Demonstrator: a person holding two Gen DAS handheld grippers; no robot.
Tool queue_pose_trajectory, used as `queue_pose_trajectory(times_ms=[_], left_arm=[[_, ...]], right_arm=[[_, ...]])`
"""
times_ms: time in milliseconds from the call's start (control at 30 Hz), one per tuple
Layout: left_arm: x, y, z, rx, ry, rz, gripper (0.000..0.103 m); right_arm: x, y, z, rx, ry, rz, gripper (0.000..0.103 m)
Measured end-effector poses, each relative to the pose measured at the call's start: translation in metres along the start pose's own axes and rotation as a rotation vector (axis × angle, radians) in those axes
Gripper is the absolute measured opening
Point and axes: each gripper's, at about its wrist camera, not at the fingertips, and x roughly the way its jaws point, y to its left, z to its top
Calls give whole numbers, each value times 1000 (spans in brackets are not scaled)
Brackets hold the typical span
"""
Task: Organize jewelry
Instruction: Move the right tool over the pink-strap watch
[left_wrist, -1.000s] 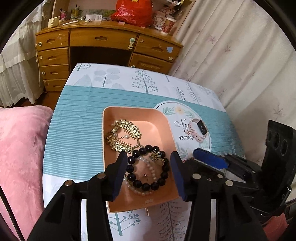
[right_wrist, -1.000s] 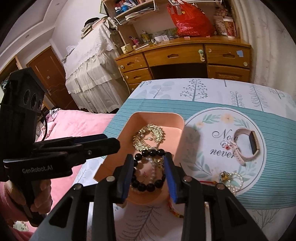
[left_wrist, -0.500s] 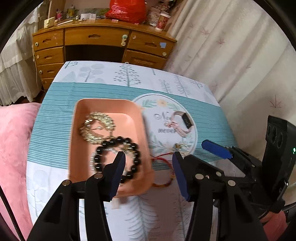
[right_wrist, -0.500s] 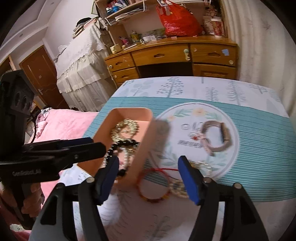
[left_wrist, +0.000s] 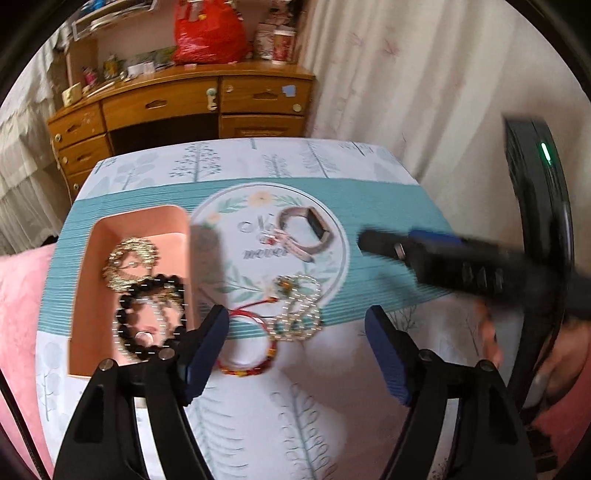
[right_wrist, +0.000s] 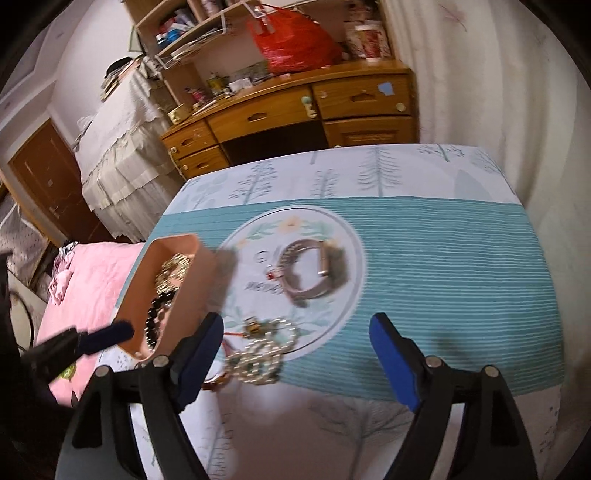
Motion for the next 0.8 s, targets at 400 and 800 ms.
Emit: queue_pose_trajectory(times_ms=[400,800], left_arm=[[64,-37,-20,42,12,163,73],[92,-42,-18,86,53,280,51]], right_arm=[[55,-45,43,26,55,27,82],[91,-24,43,-84,113,72,49]])
